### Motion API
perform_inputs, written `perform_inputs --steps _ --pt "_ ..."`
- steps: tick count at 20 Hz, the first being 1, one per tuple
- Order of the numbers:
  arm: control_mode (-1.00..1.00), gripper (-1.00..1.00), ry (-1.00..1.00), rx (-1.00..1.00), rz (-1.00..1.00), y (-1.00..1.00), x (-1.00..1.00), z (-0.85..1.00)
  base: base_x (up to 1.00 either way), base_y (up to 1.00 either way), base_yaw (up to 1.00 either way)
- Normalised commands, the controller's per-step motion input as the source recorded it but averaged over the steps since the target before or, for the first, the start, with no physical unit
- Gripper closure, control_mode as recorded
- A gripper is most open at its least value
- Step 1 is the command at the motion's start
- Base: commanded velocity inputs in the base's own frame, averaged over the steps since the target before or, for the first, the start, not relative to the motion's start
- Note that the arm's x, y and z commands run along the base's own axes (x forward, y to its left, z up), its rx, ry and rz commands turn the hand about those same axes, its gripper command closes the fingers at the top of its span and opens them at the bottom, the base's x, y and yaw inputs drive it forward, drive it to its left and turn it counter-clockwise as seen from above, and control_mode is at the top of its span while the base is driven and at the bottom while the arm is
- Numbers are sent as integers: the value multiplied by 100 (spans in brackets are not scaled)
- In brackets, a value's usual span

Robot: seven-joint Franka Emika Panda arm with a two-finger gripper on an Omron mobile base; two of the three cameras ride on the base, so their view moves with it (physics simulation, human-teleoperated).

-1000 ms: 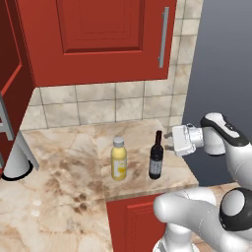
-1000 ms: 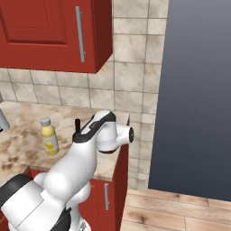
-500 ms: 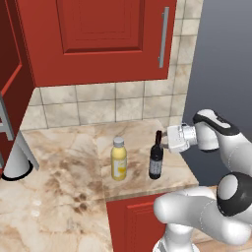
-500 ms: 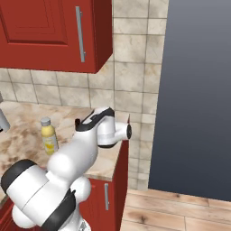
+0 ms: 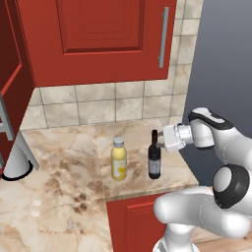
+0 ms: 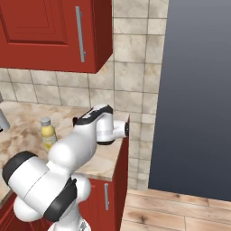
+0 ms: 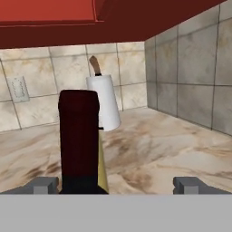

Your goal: There is a wine glass and glass cup on the dining counter. Place the wine bottle next to the wine glass and the juice bottle next to the glass cup.

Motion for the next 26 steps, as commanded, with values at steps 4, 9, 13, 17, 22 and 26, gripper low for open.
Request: perform_inputs --steps 4,9,13,17,22,26 --pt "-100 -100 0 0 0 18 11 -15 0 0 0" --pt "-100 -100 0 0 0 4 -8 -11 0 0 0" --pt "-100 -100 0 0 0 -4 -39 -4 0 0 0" --pt "-100 -100 -2 0 0 -1 -42 0 0 0 0" --pt "-100 -100 0 0 0 9 -18 0 0 0 0" --pt "-100 -100 1 0 0 16 1 -3 0 0 0"
